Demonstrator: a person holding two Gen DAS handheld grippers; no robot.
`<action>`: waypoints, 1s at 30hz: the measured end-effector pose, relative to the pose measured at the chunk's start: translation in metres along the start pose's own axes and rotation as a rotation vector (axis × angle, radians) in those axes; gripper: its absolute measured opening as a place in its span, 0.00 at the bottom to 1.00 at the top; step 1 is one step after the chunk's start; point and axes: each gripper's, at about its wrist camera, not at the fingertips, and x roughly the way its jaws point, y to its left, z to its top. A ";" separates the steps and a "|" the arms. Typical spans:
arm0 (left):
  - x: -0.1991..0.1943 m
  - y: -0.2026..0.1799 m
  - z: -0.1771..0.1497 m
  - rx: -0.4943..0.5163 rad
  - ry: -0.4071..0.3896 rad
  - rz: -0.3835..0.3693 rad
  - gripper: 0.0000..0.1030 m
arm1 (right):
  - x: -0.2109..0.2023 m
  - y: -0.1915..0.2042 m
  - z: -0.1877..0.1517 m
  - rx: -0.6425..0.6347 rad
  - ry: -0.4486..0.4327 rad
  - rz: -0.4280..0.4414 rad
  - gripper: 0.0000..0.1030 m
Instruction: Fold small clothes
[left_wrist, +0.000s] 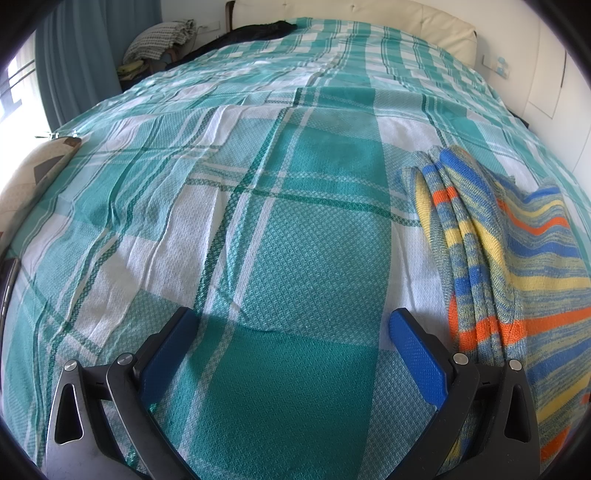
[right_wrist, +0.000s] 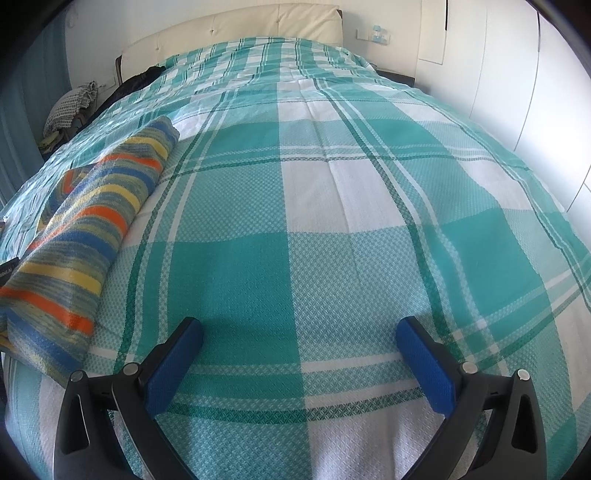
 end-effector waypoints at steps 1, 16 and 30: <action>0.000 0.000 0.000 0.000 0.000 0.000 1.00 | 0.000 -0.001 0.000 0.004 -0.002 0.006 1.00; -0.001 0.000 -0.001 -0.002 -0.007 -0.002 1.00 | 0.000 -0.006 0.000 0.021 -0.013 0.038 1.00; -0.054 0.039 0.010 0.010 0.174 -0.290 0.99 | -0.017 -0.044 0.003 0.151 -0.040 0.318 1.00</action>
